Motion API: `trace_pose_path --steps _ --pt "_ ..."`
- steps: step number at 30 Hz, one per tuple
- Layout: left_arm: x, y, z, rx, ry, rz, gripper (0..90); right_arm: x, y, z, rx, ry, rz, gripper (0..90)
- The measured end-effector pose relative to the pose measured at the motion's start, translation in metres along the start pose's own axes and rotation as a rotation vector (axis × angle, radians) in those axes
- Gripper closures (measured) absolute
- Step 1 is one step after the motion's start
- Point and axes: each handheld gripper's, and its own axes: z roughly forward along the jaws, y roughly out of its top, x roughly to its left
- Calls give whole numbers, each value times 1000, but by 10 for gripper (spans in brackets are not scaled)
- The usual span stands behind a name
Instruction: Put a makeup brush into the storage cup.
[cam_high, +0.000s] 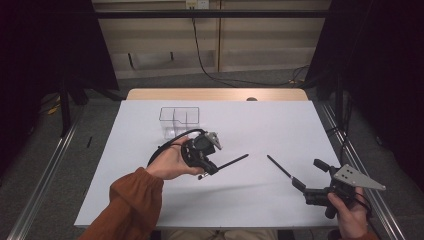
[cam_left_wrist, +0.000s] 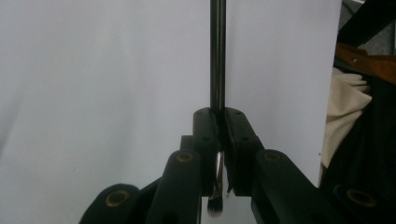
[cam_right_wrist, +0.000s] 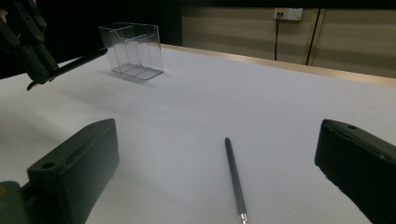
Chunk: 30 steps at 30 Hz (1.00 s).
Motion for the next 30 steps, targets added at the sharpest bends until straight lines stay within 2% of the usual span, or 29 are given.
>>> trace_pose_path --steps 7,10,11,13,18,21,26,28,30 --pt "1 -1 6 70 29 26 844 0 0 0 3 3 0 0" --pt "2 -1 8 89 31 32 844 0 0 1 3 6 2 0" --pt "1 -1 10 83 30 16 844 0 0 1 4 6 0 0" --pt "1 -1 11 102 24 33 844 1 0 1 4 18 -3 1" --pt "0 -3 12 101 19 33 844 2 1 1 -4 23 -12 0" --pt "0 -4 10 78 16 10 844 3 1 1 -8 28 -14 0" --pt "0 -5 10 82 9 13 844 7 4 4 -22 25 -25 0" --pt "1 -5 10 93 6 30 844 8 7 6 -31 14 -17 12" --pt "0 -6 10 82 6 12 844 7 11 7 -45 26 -21 27"
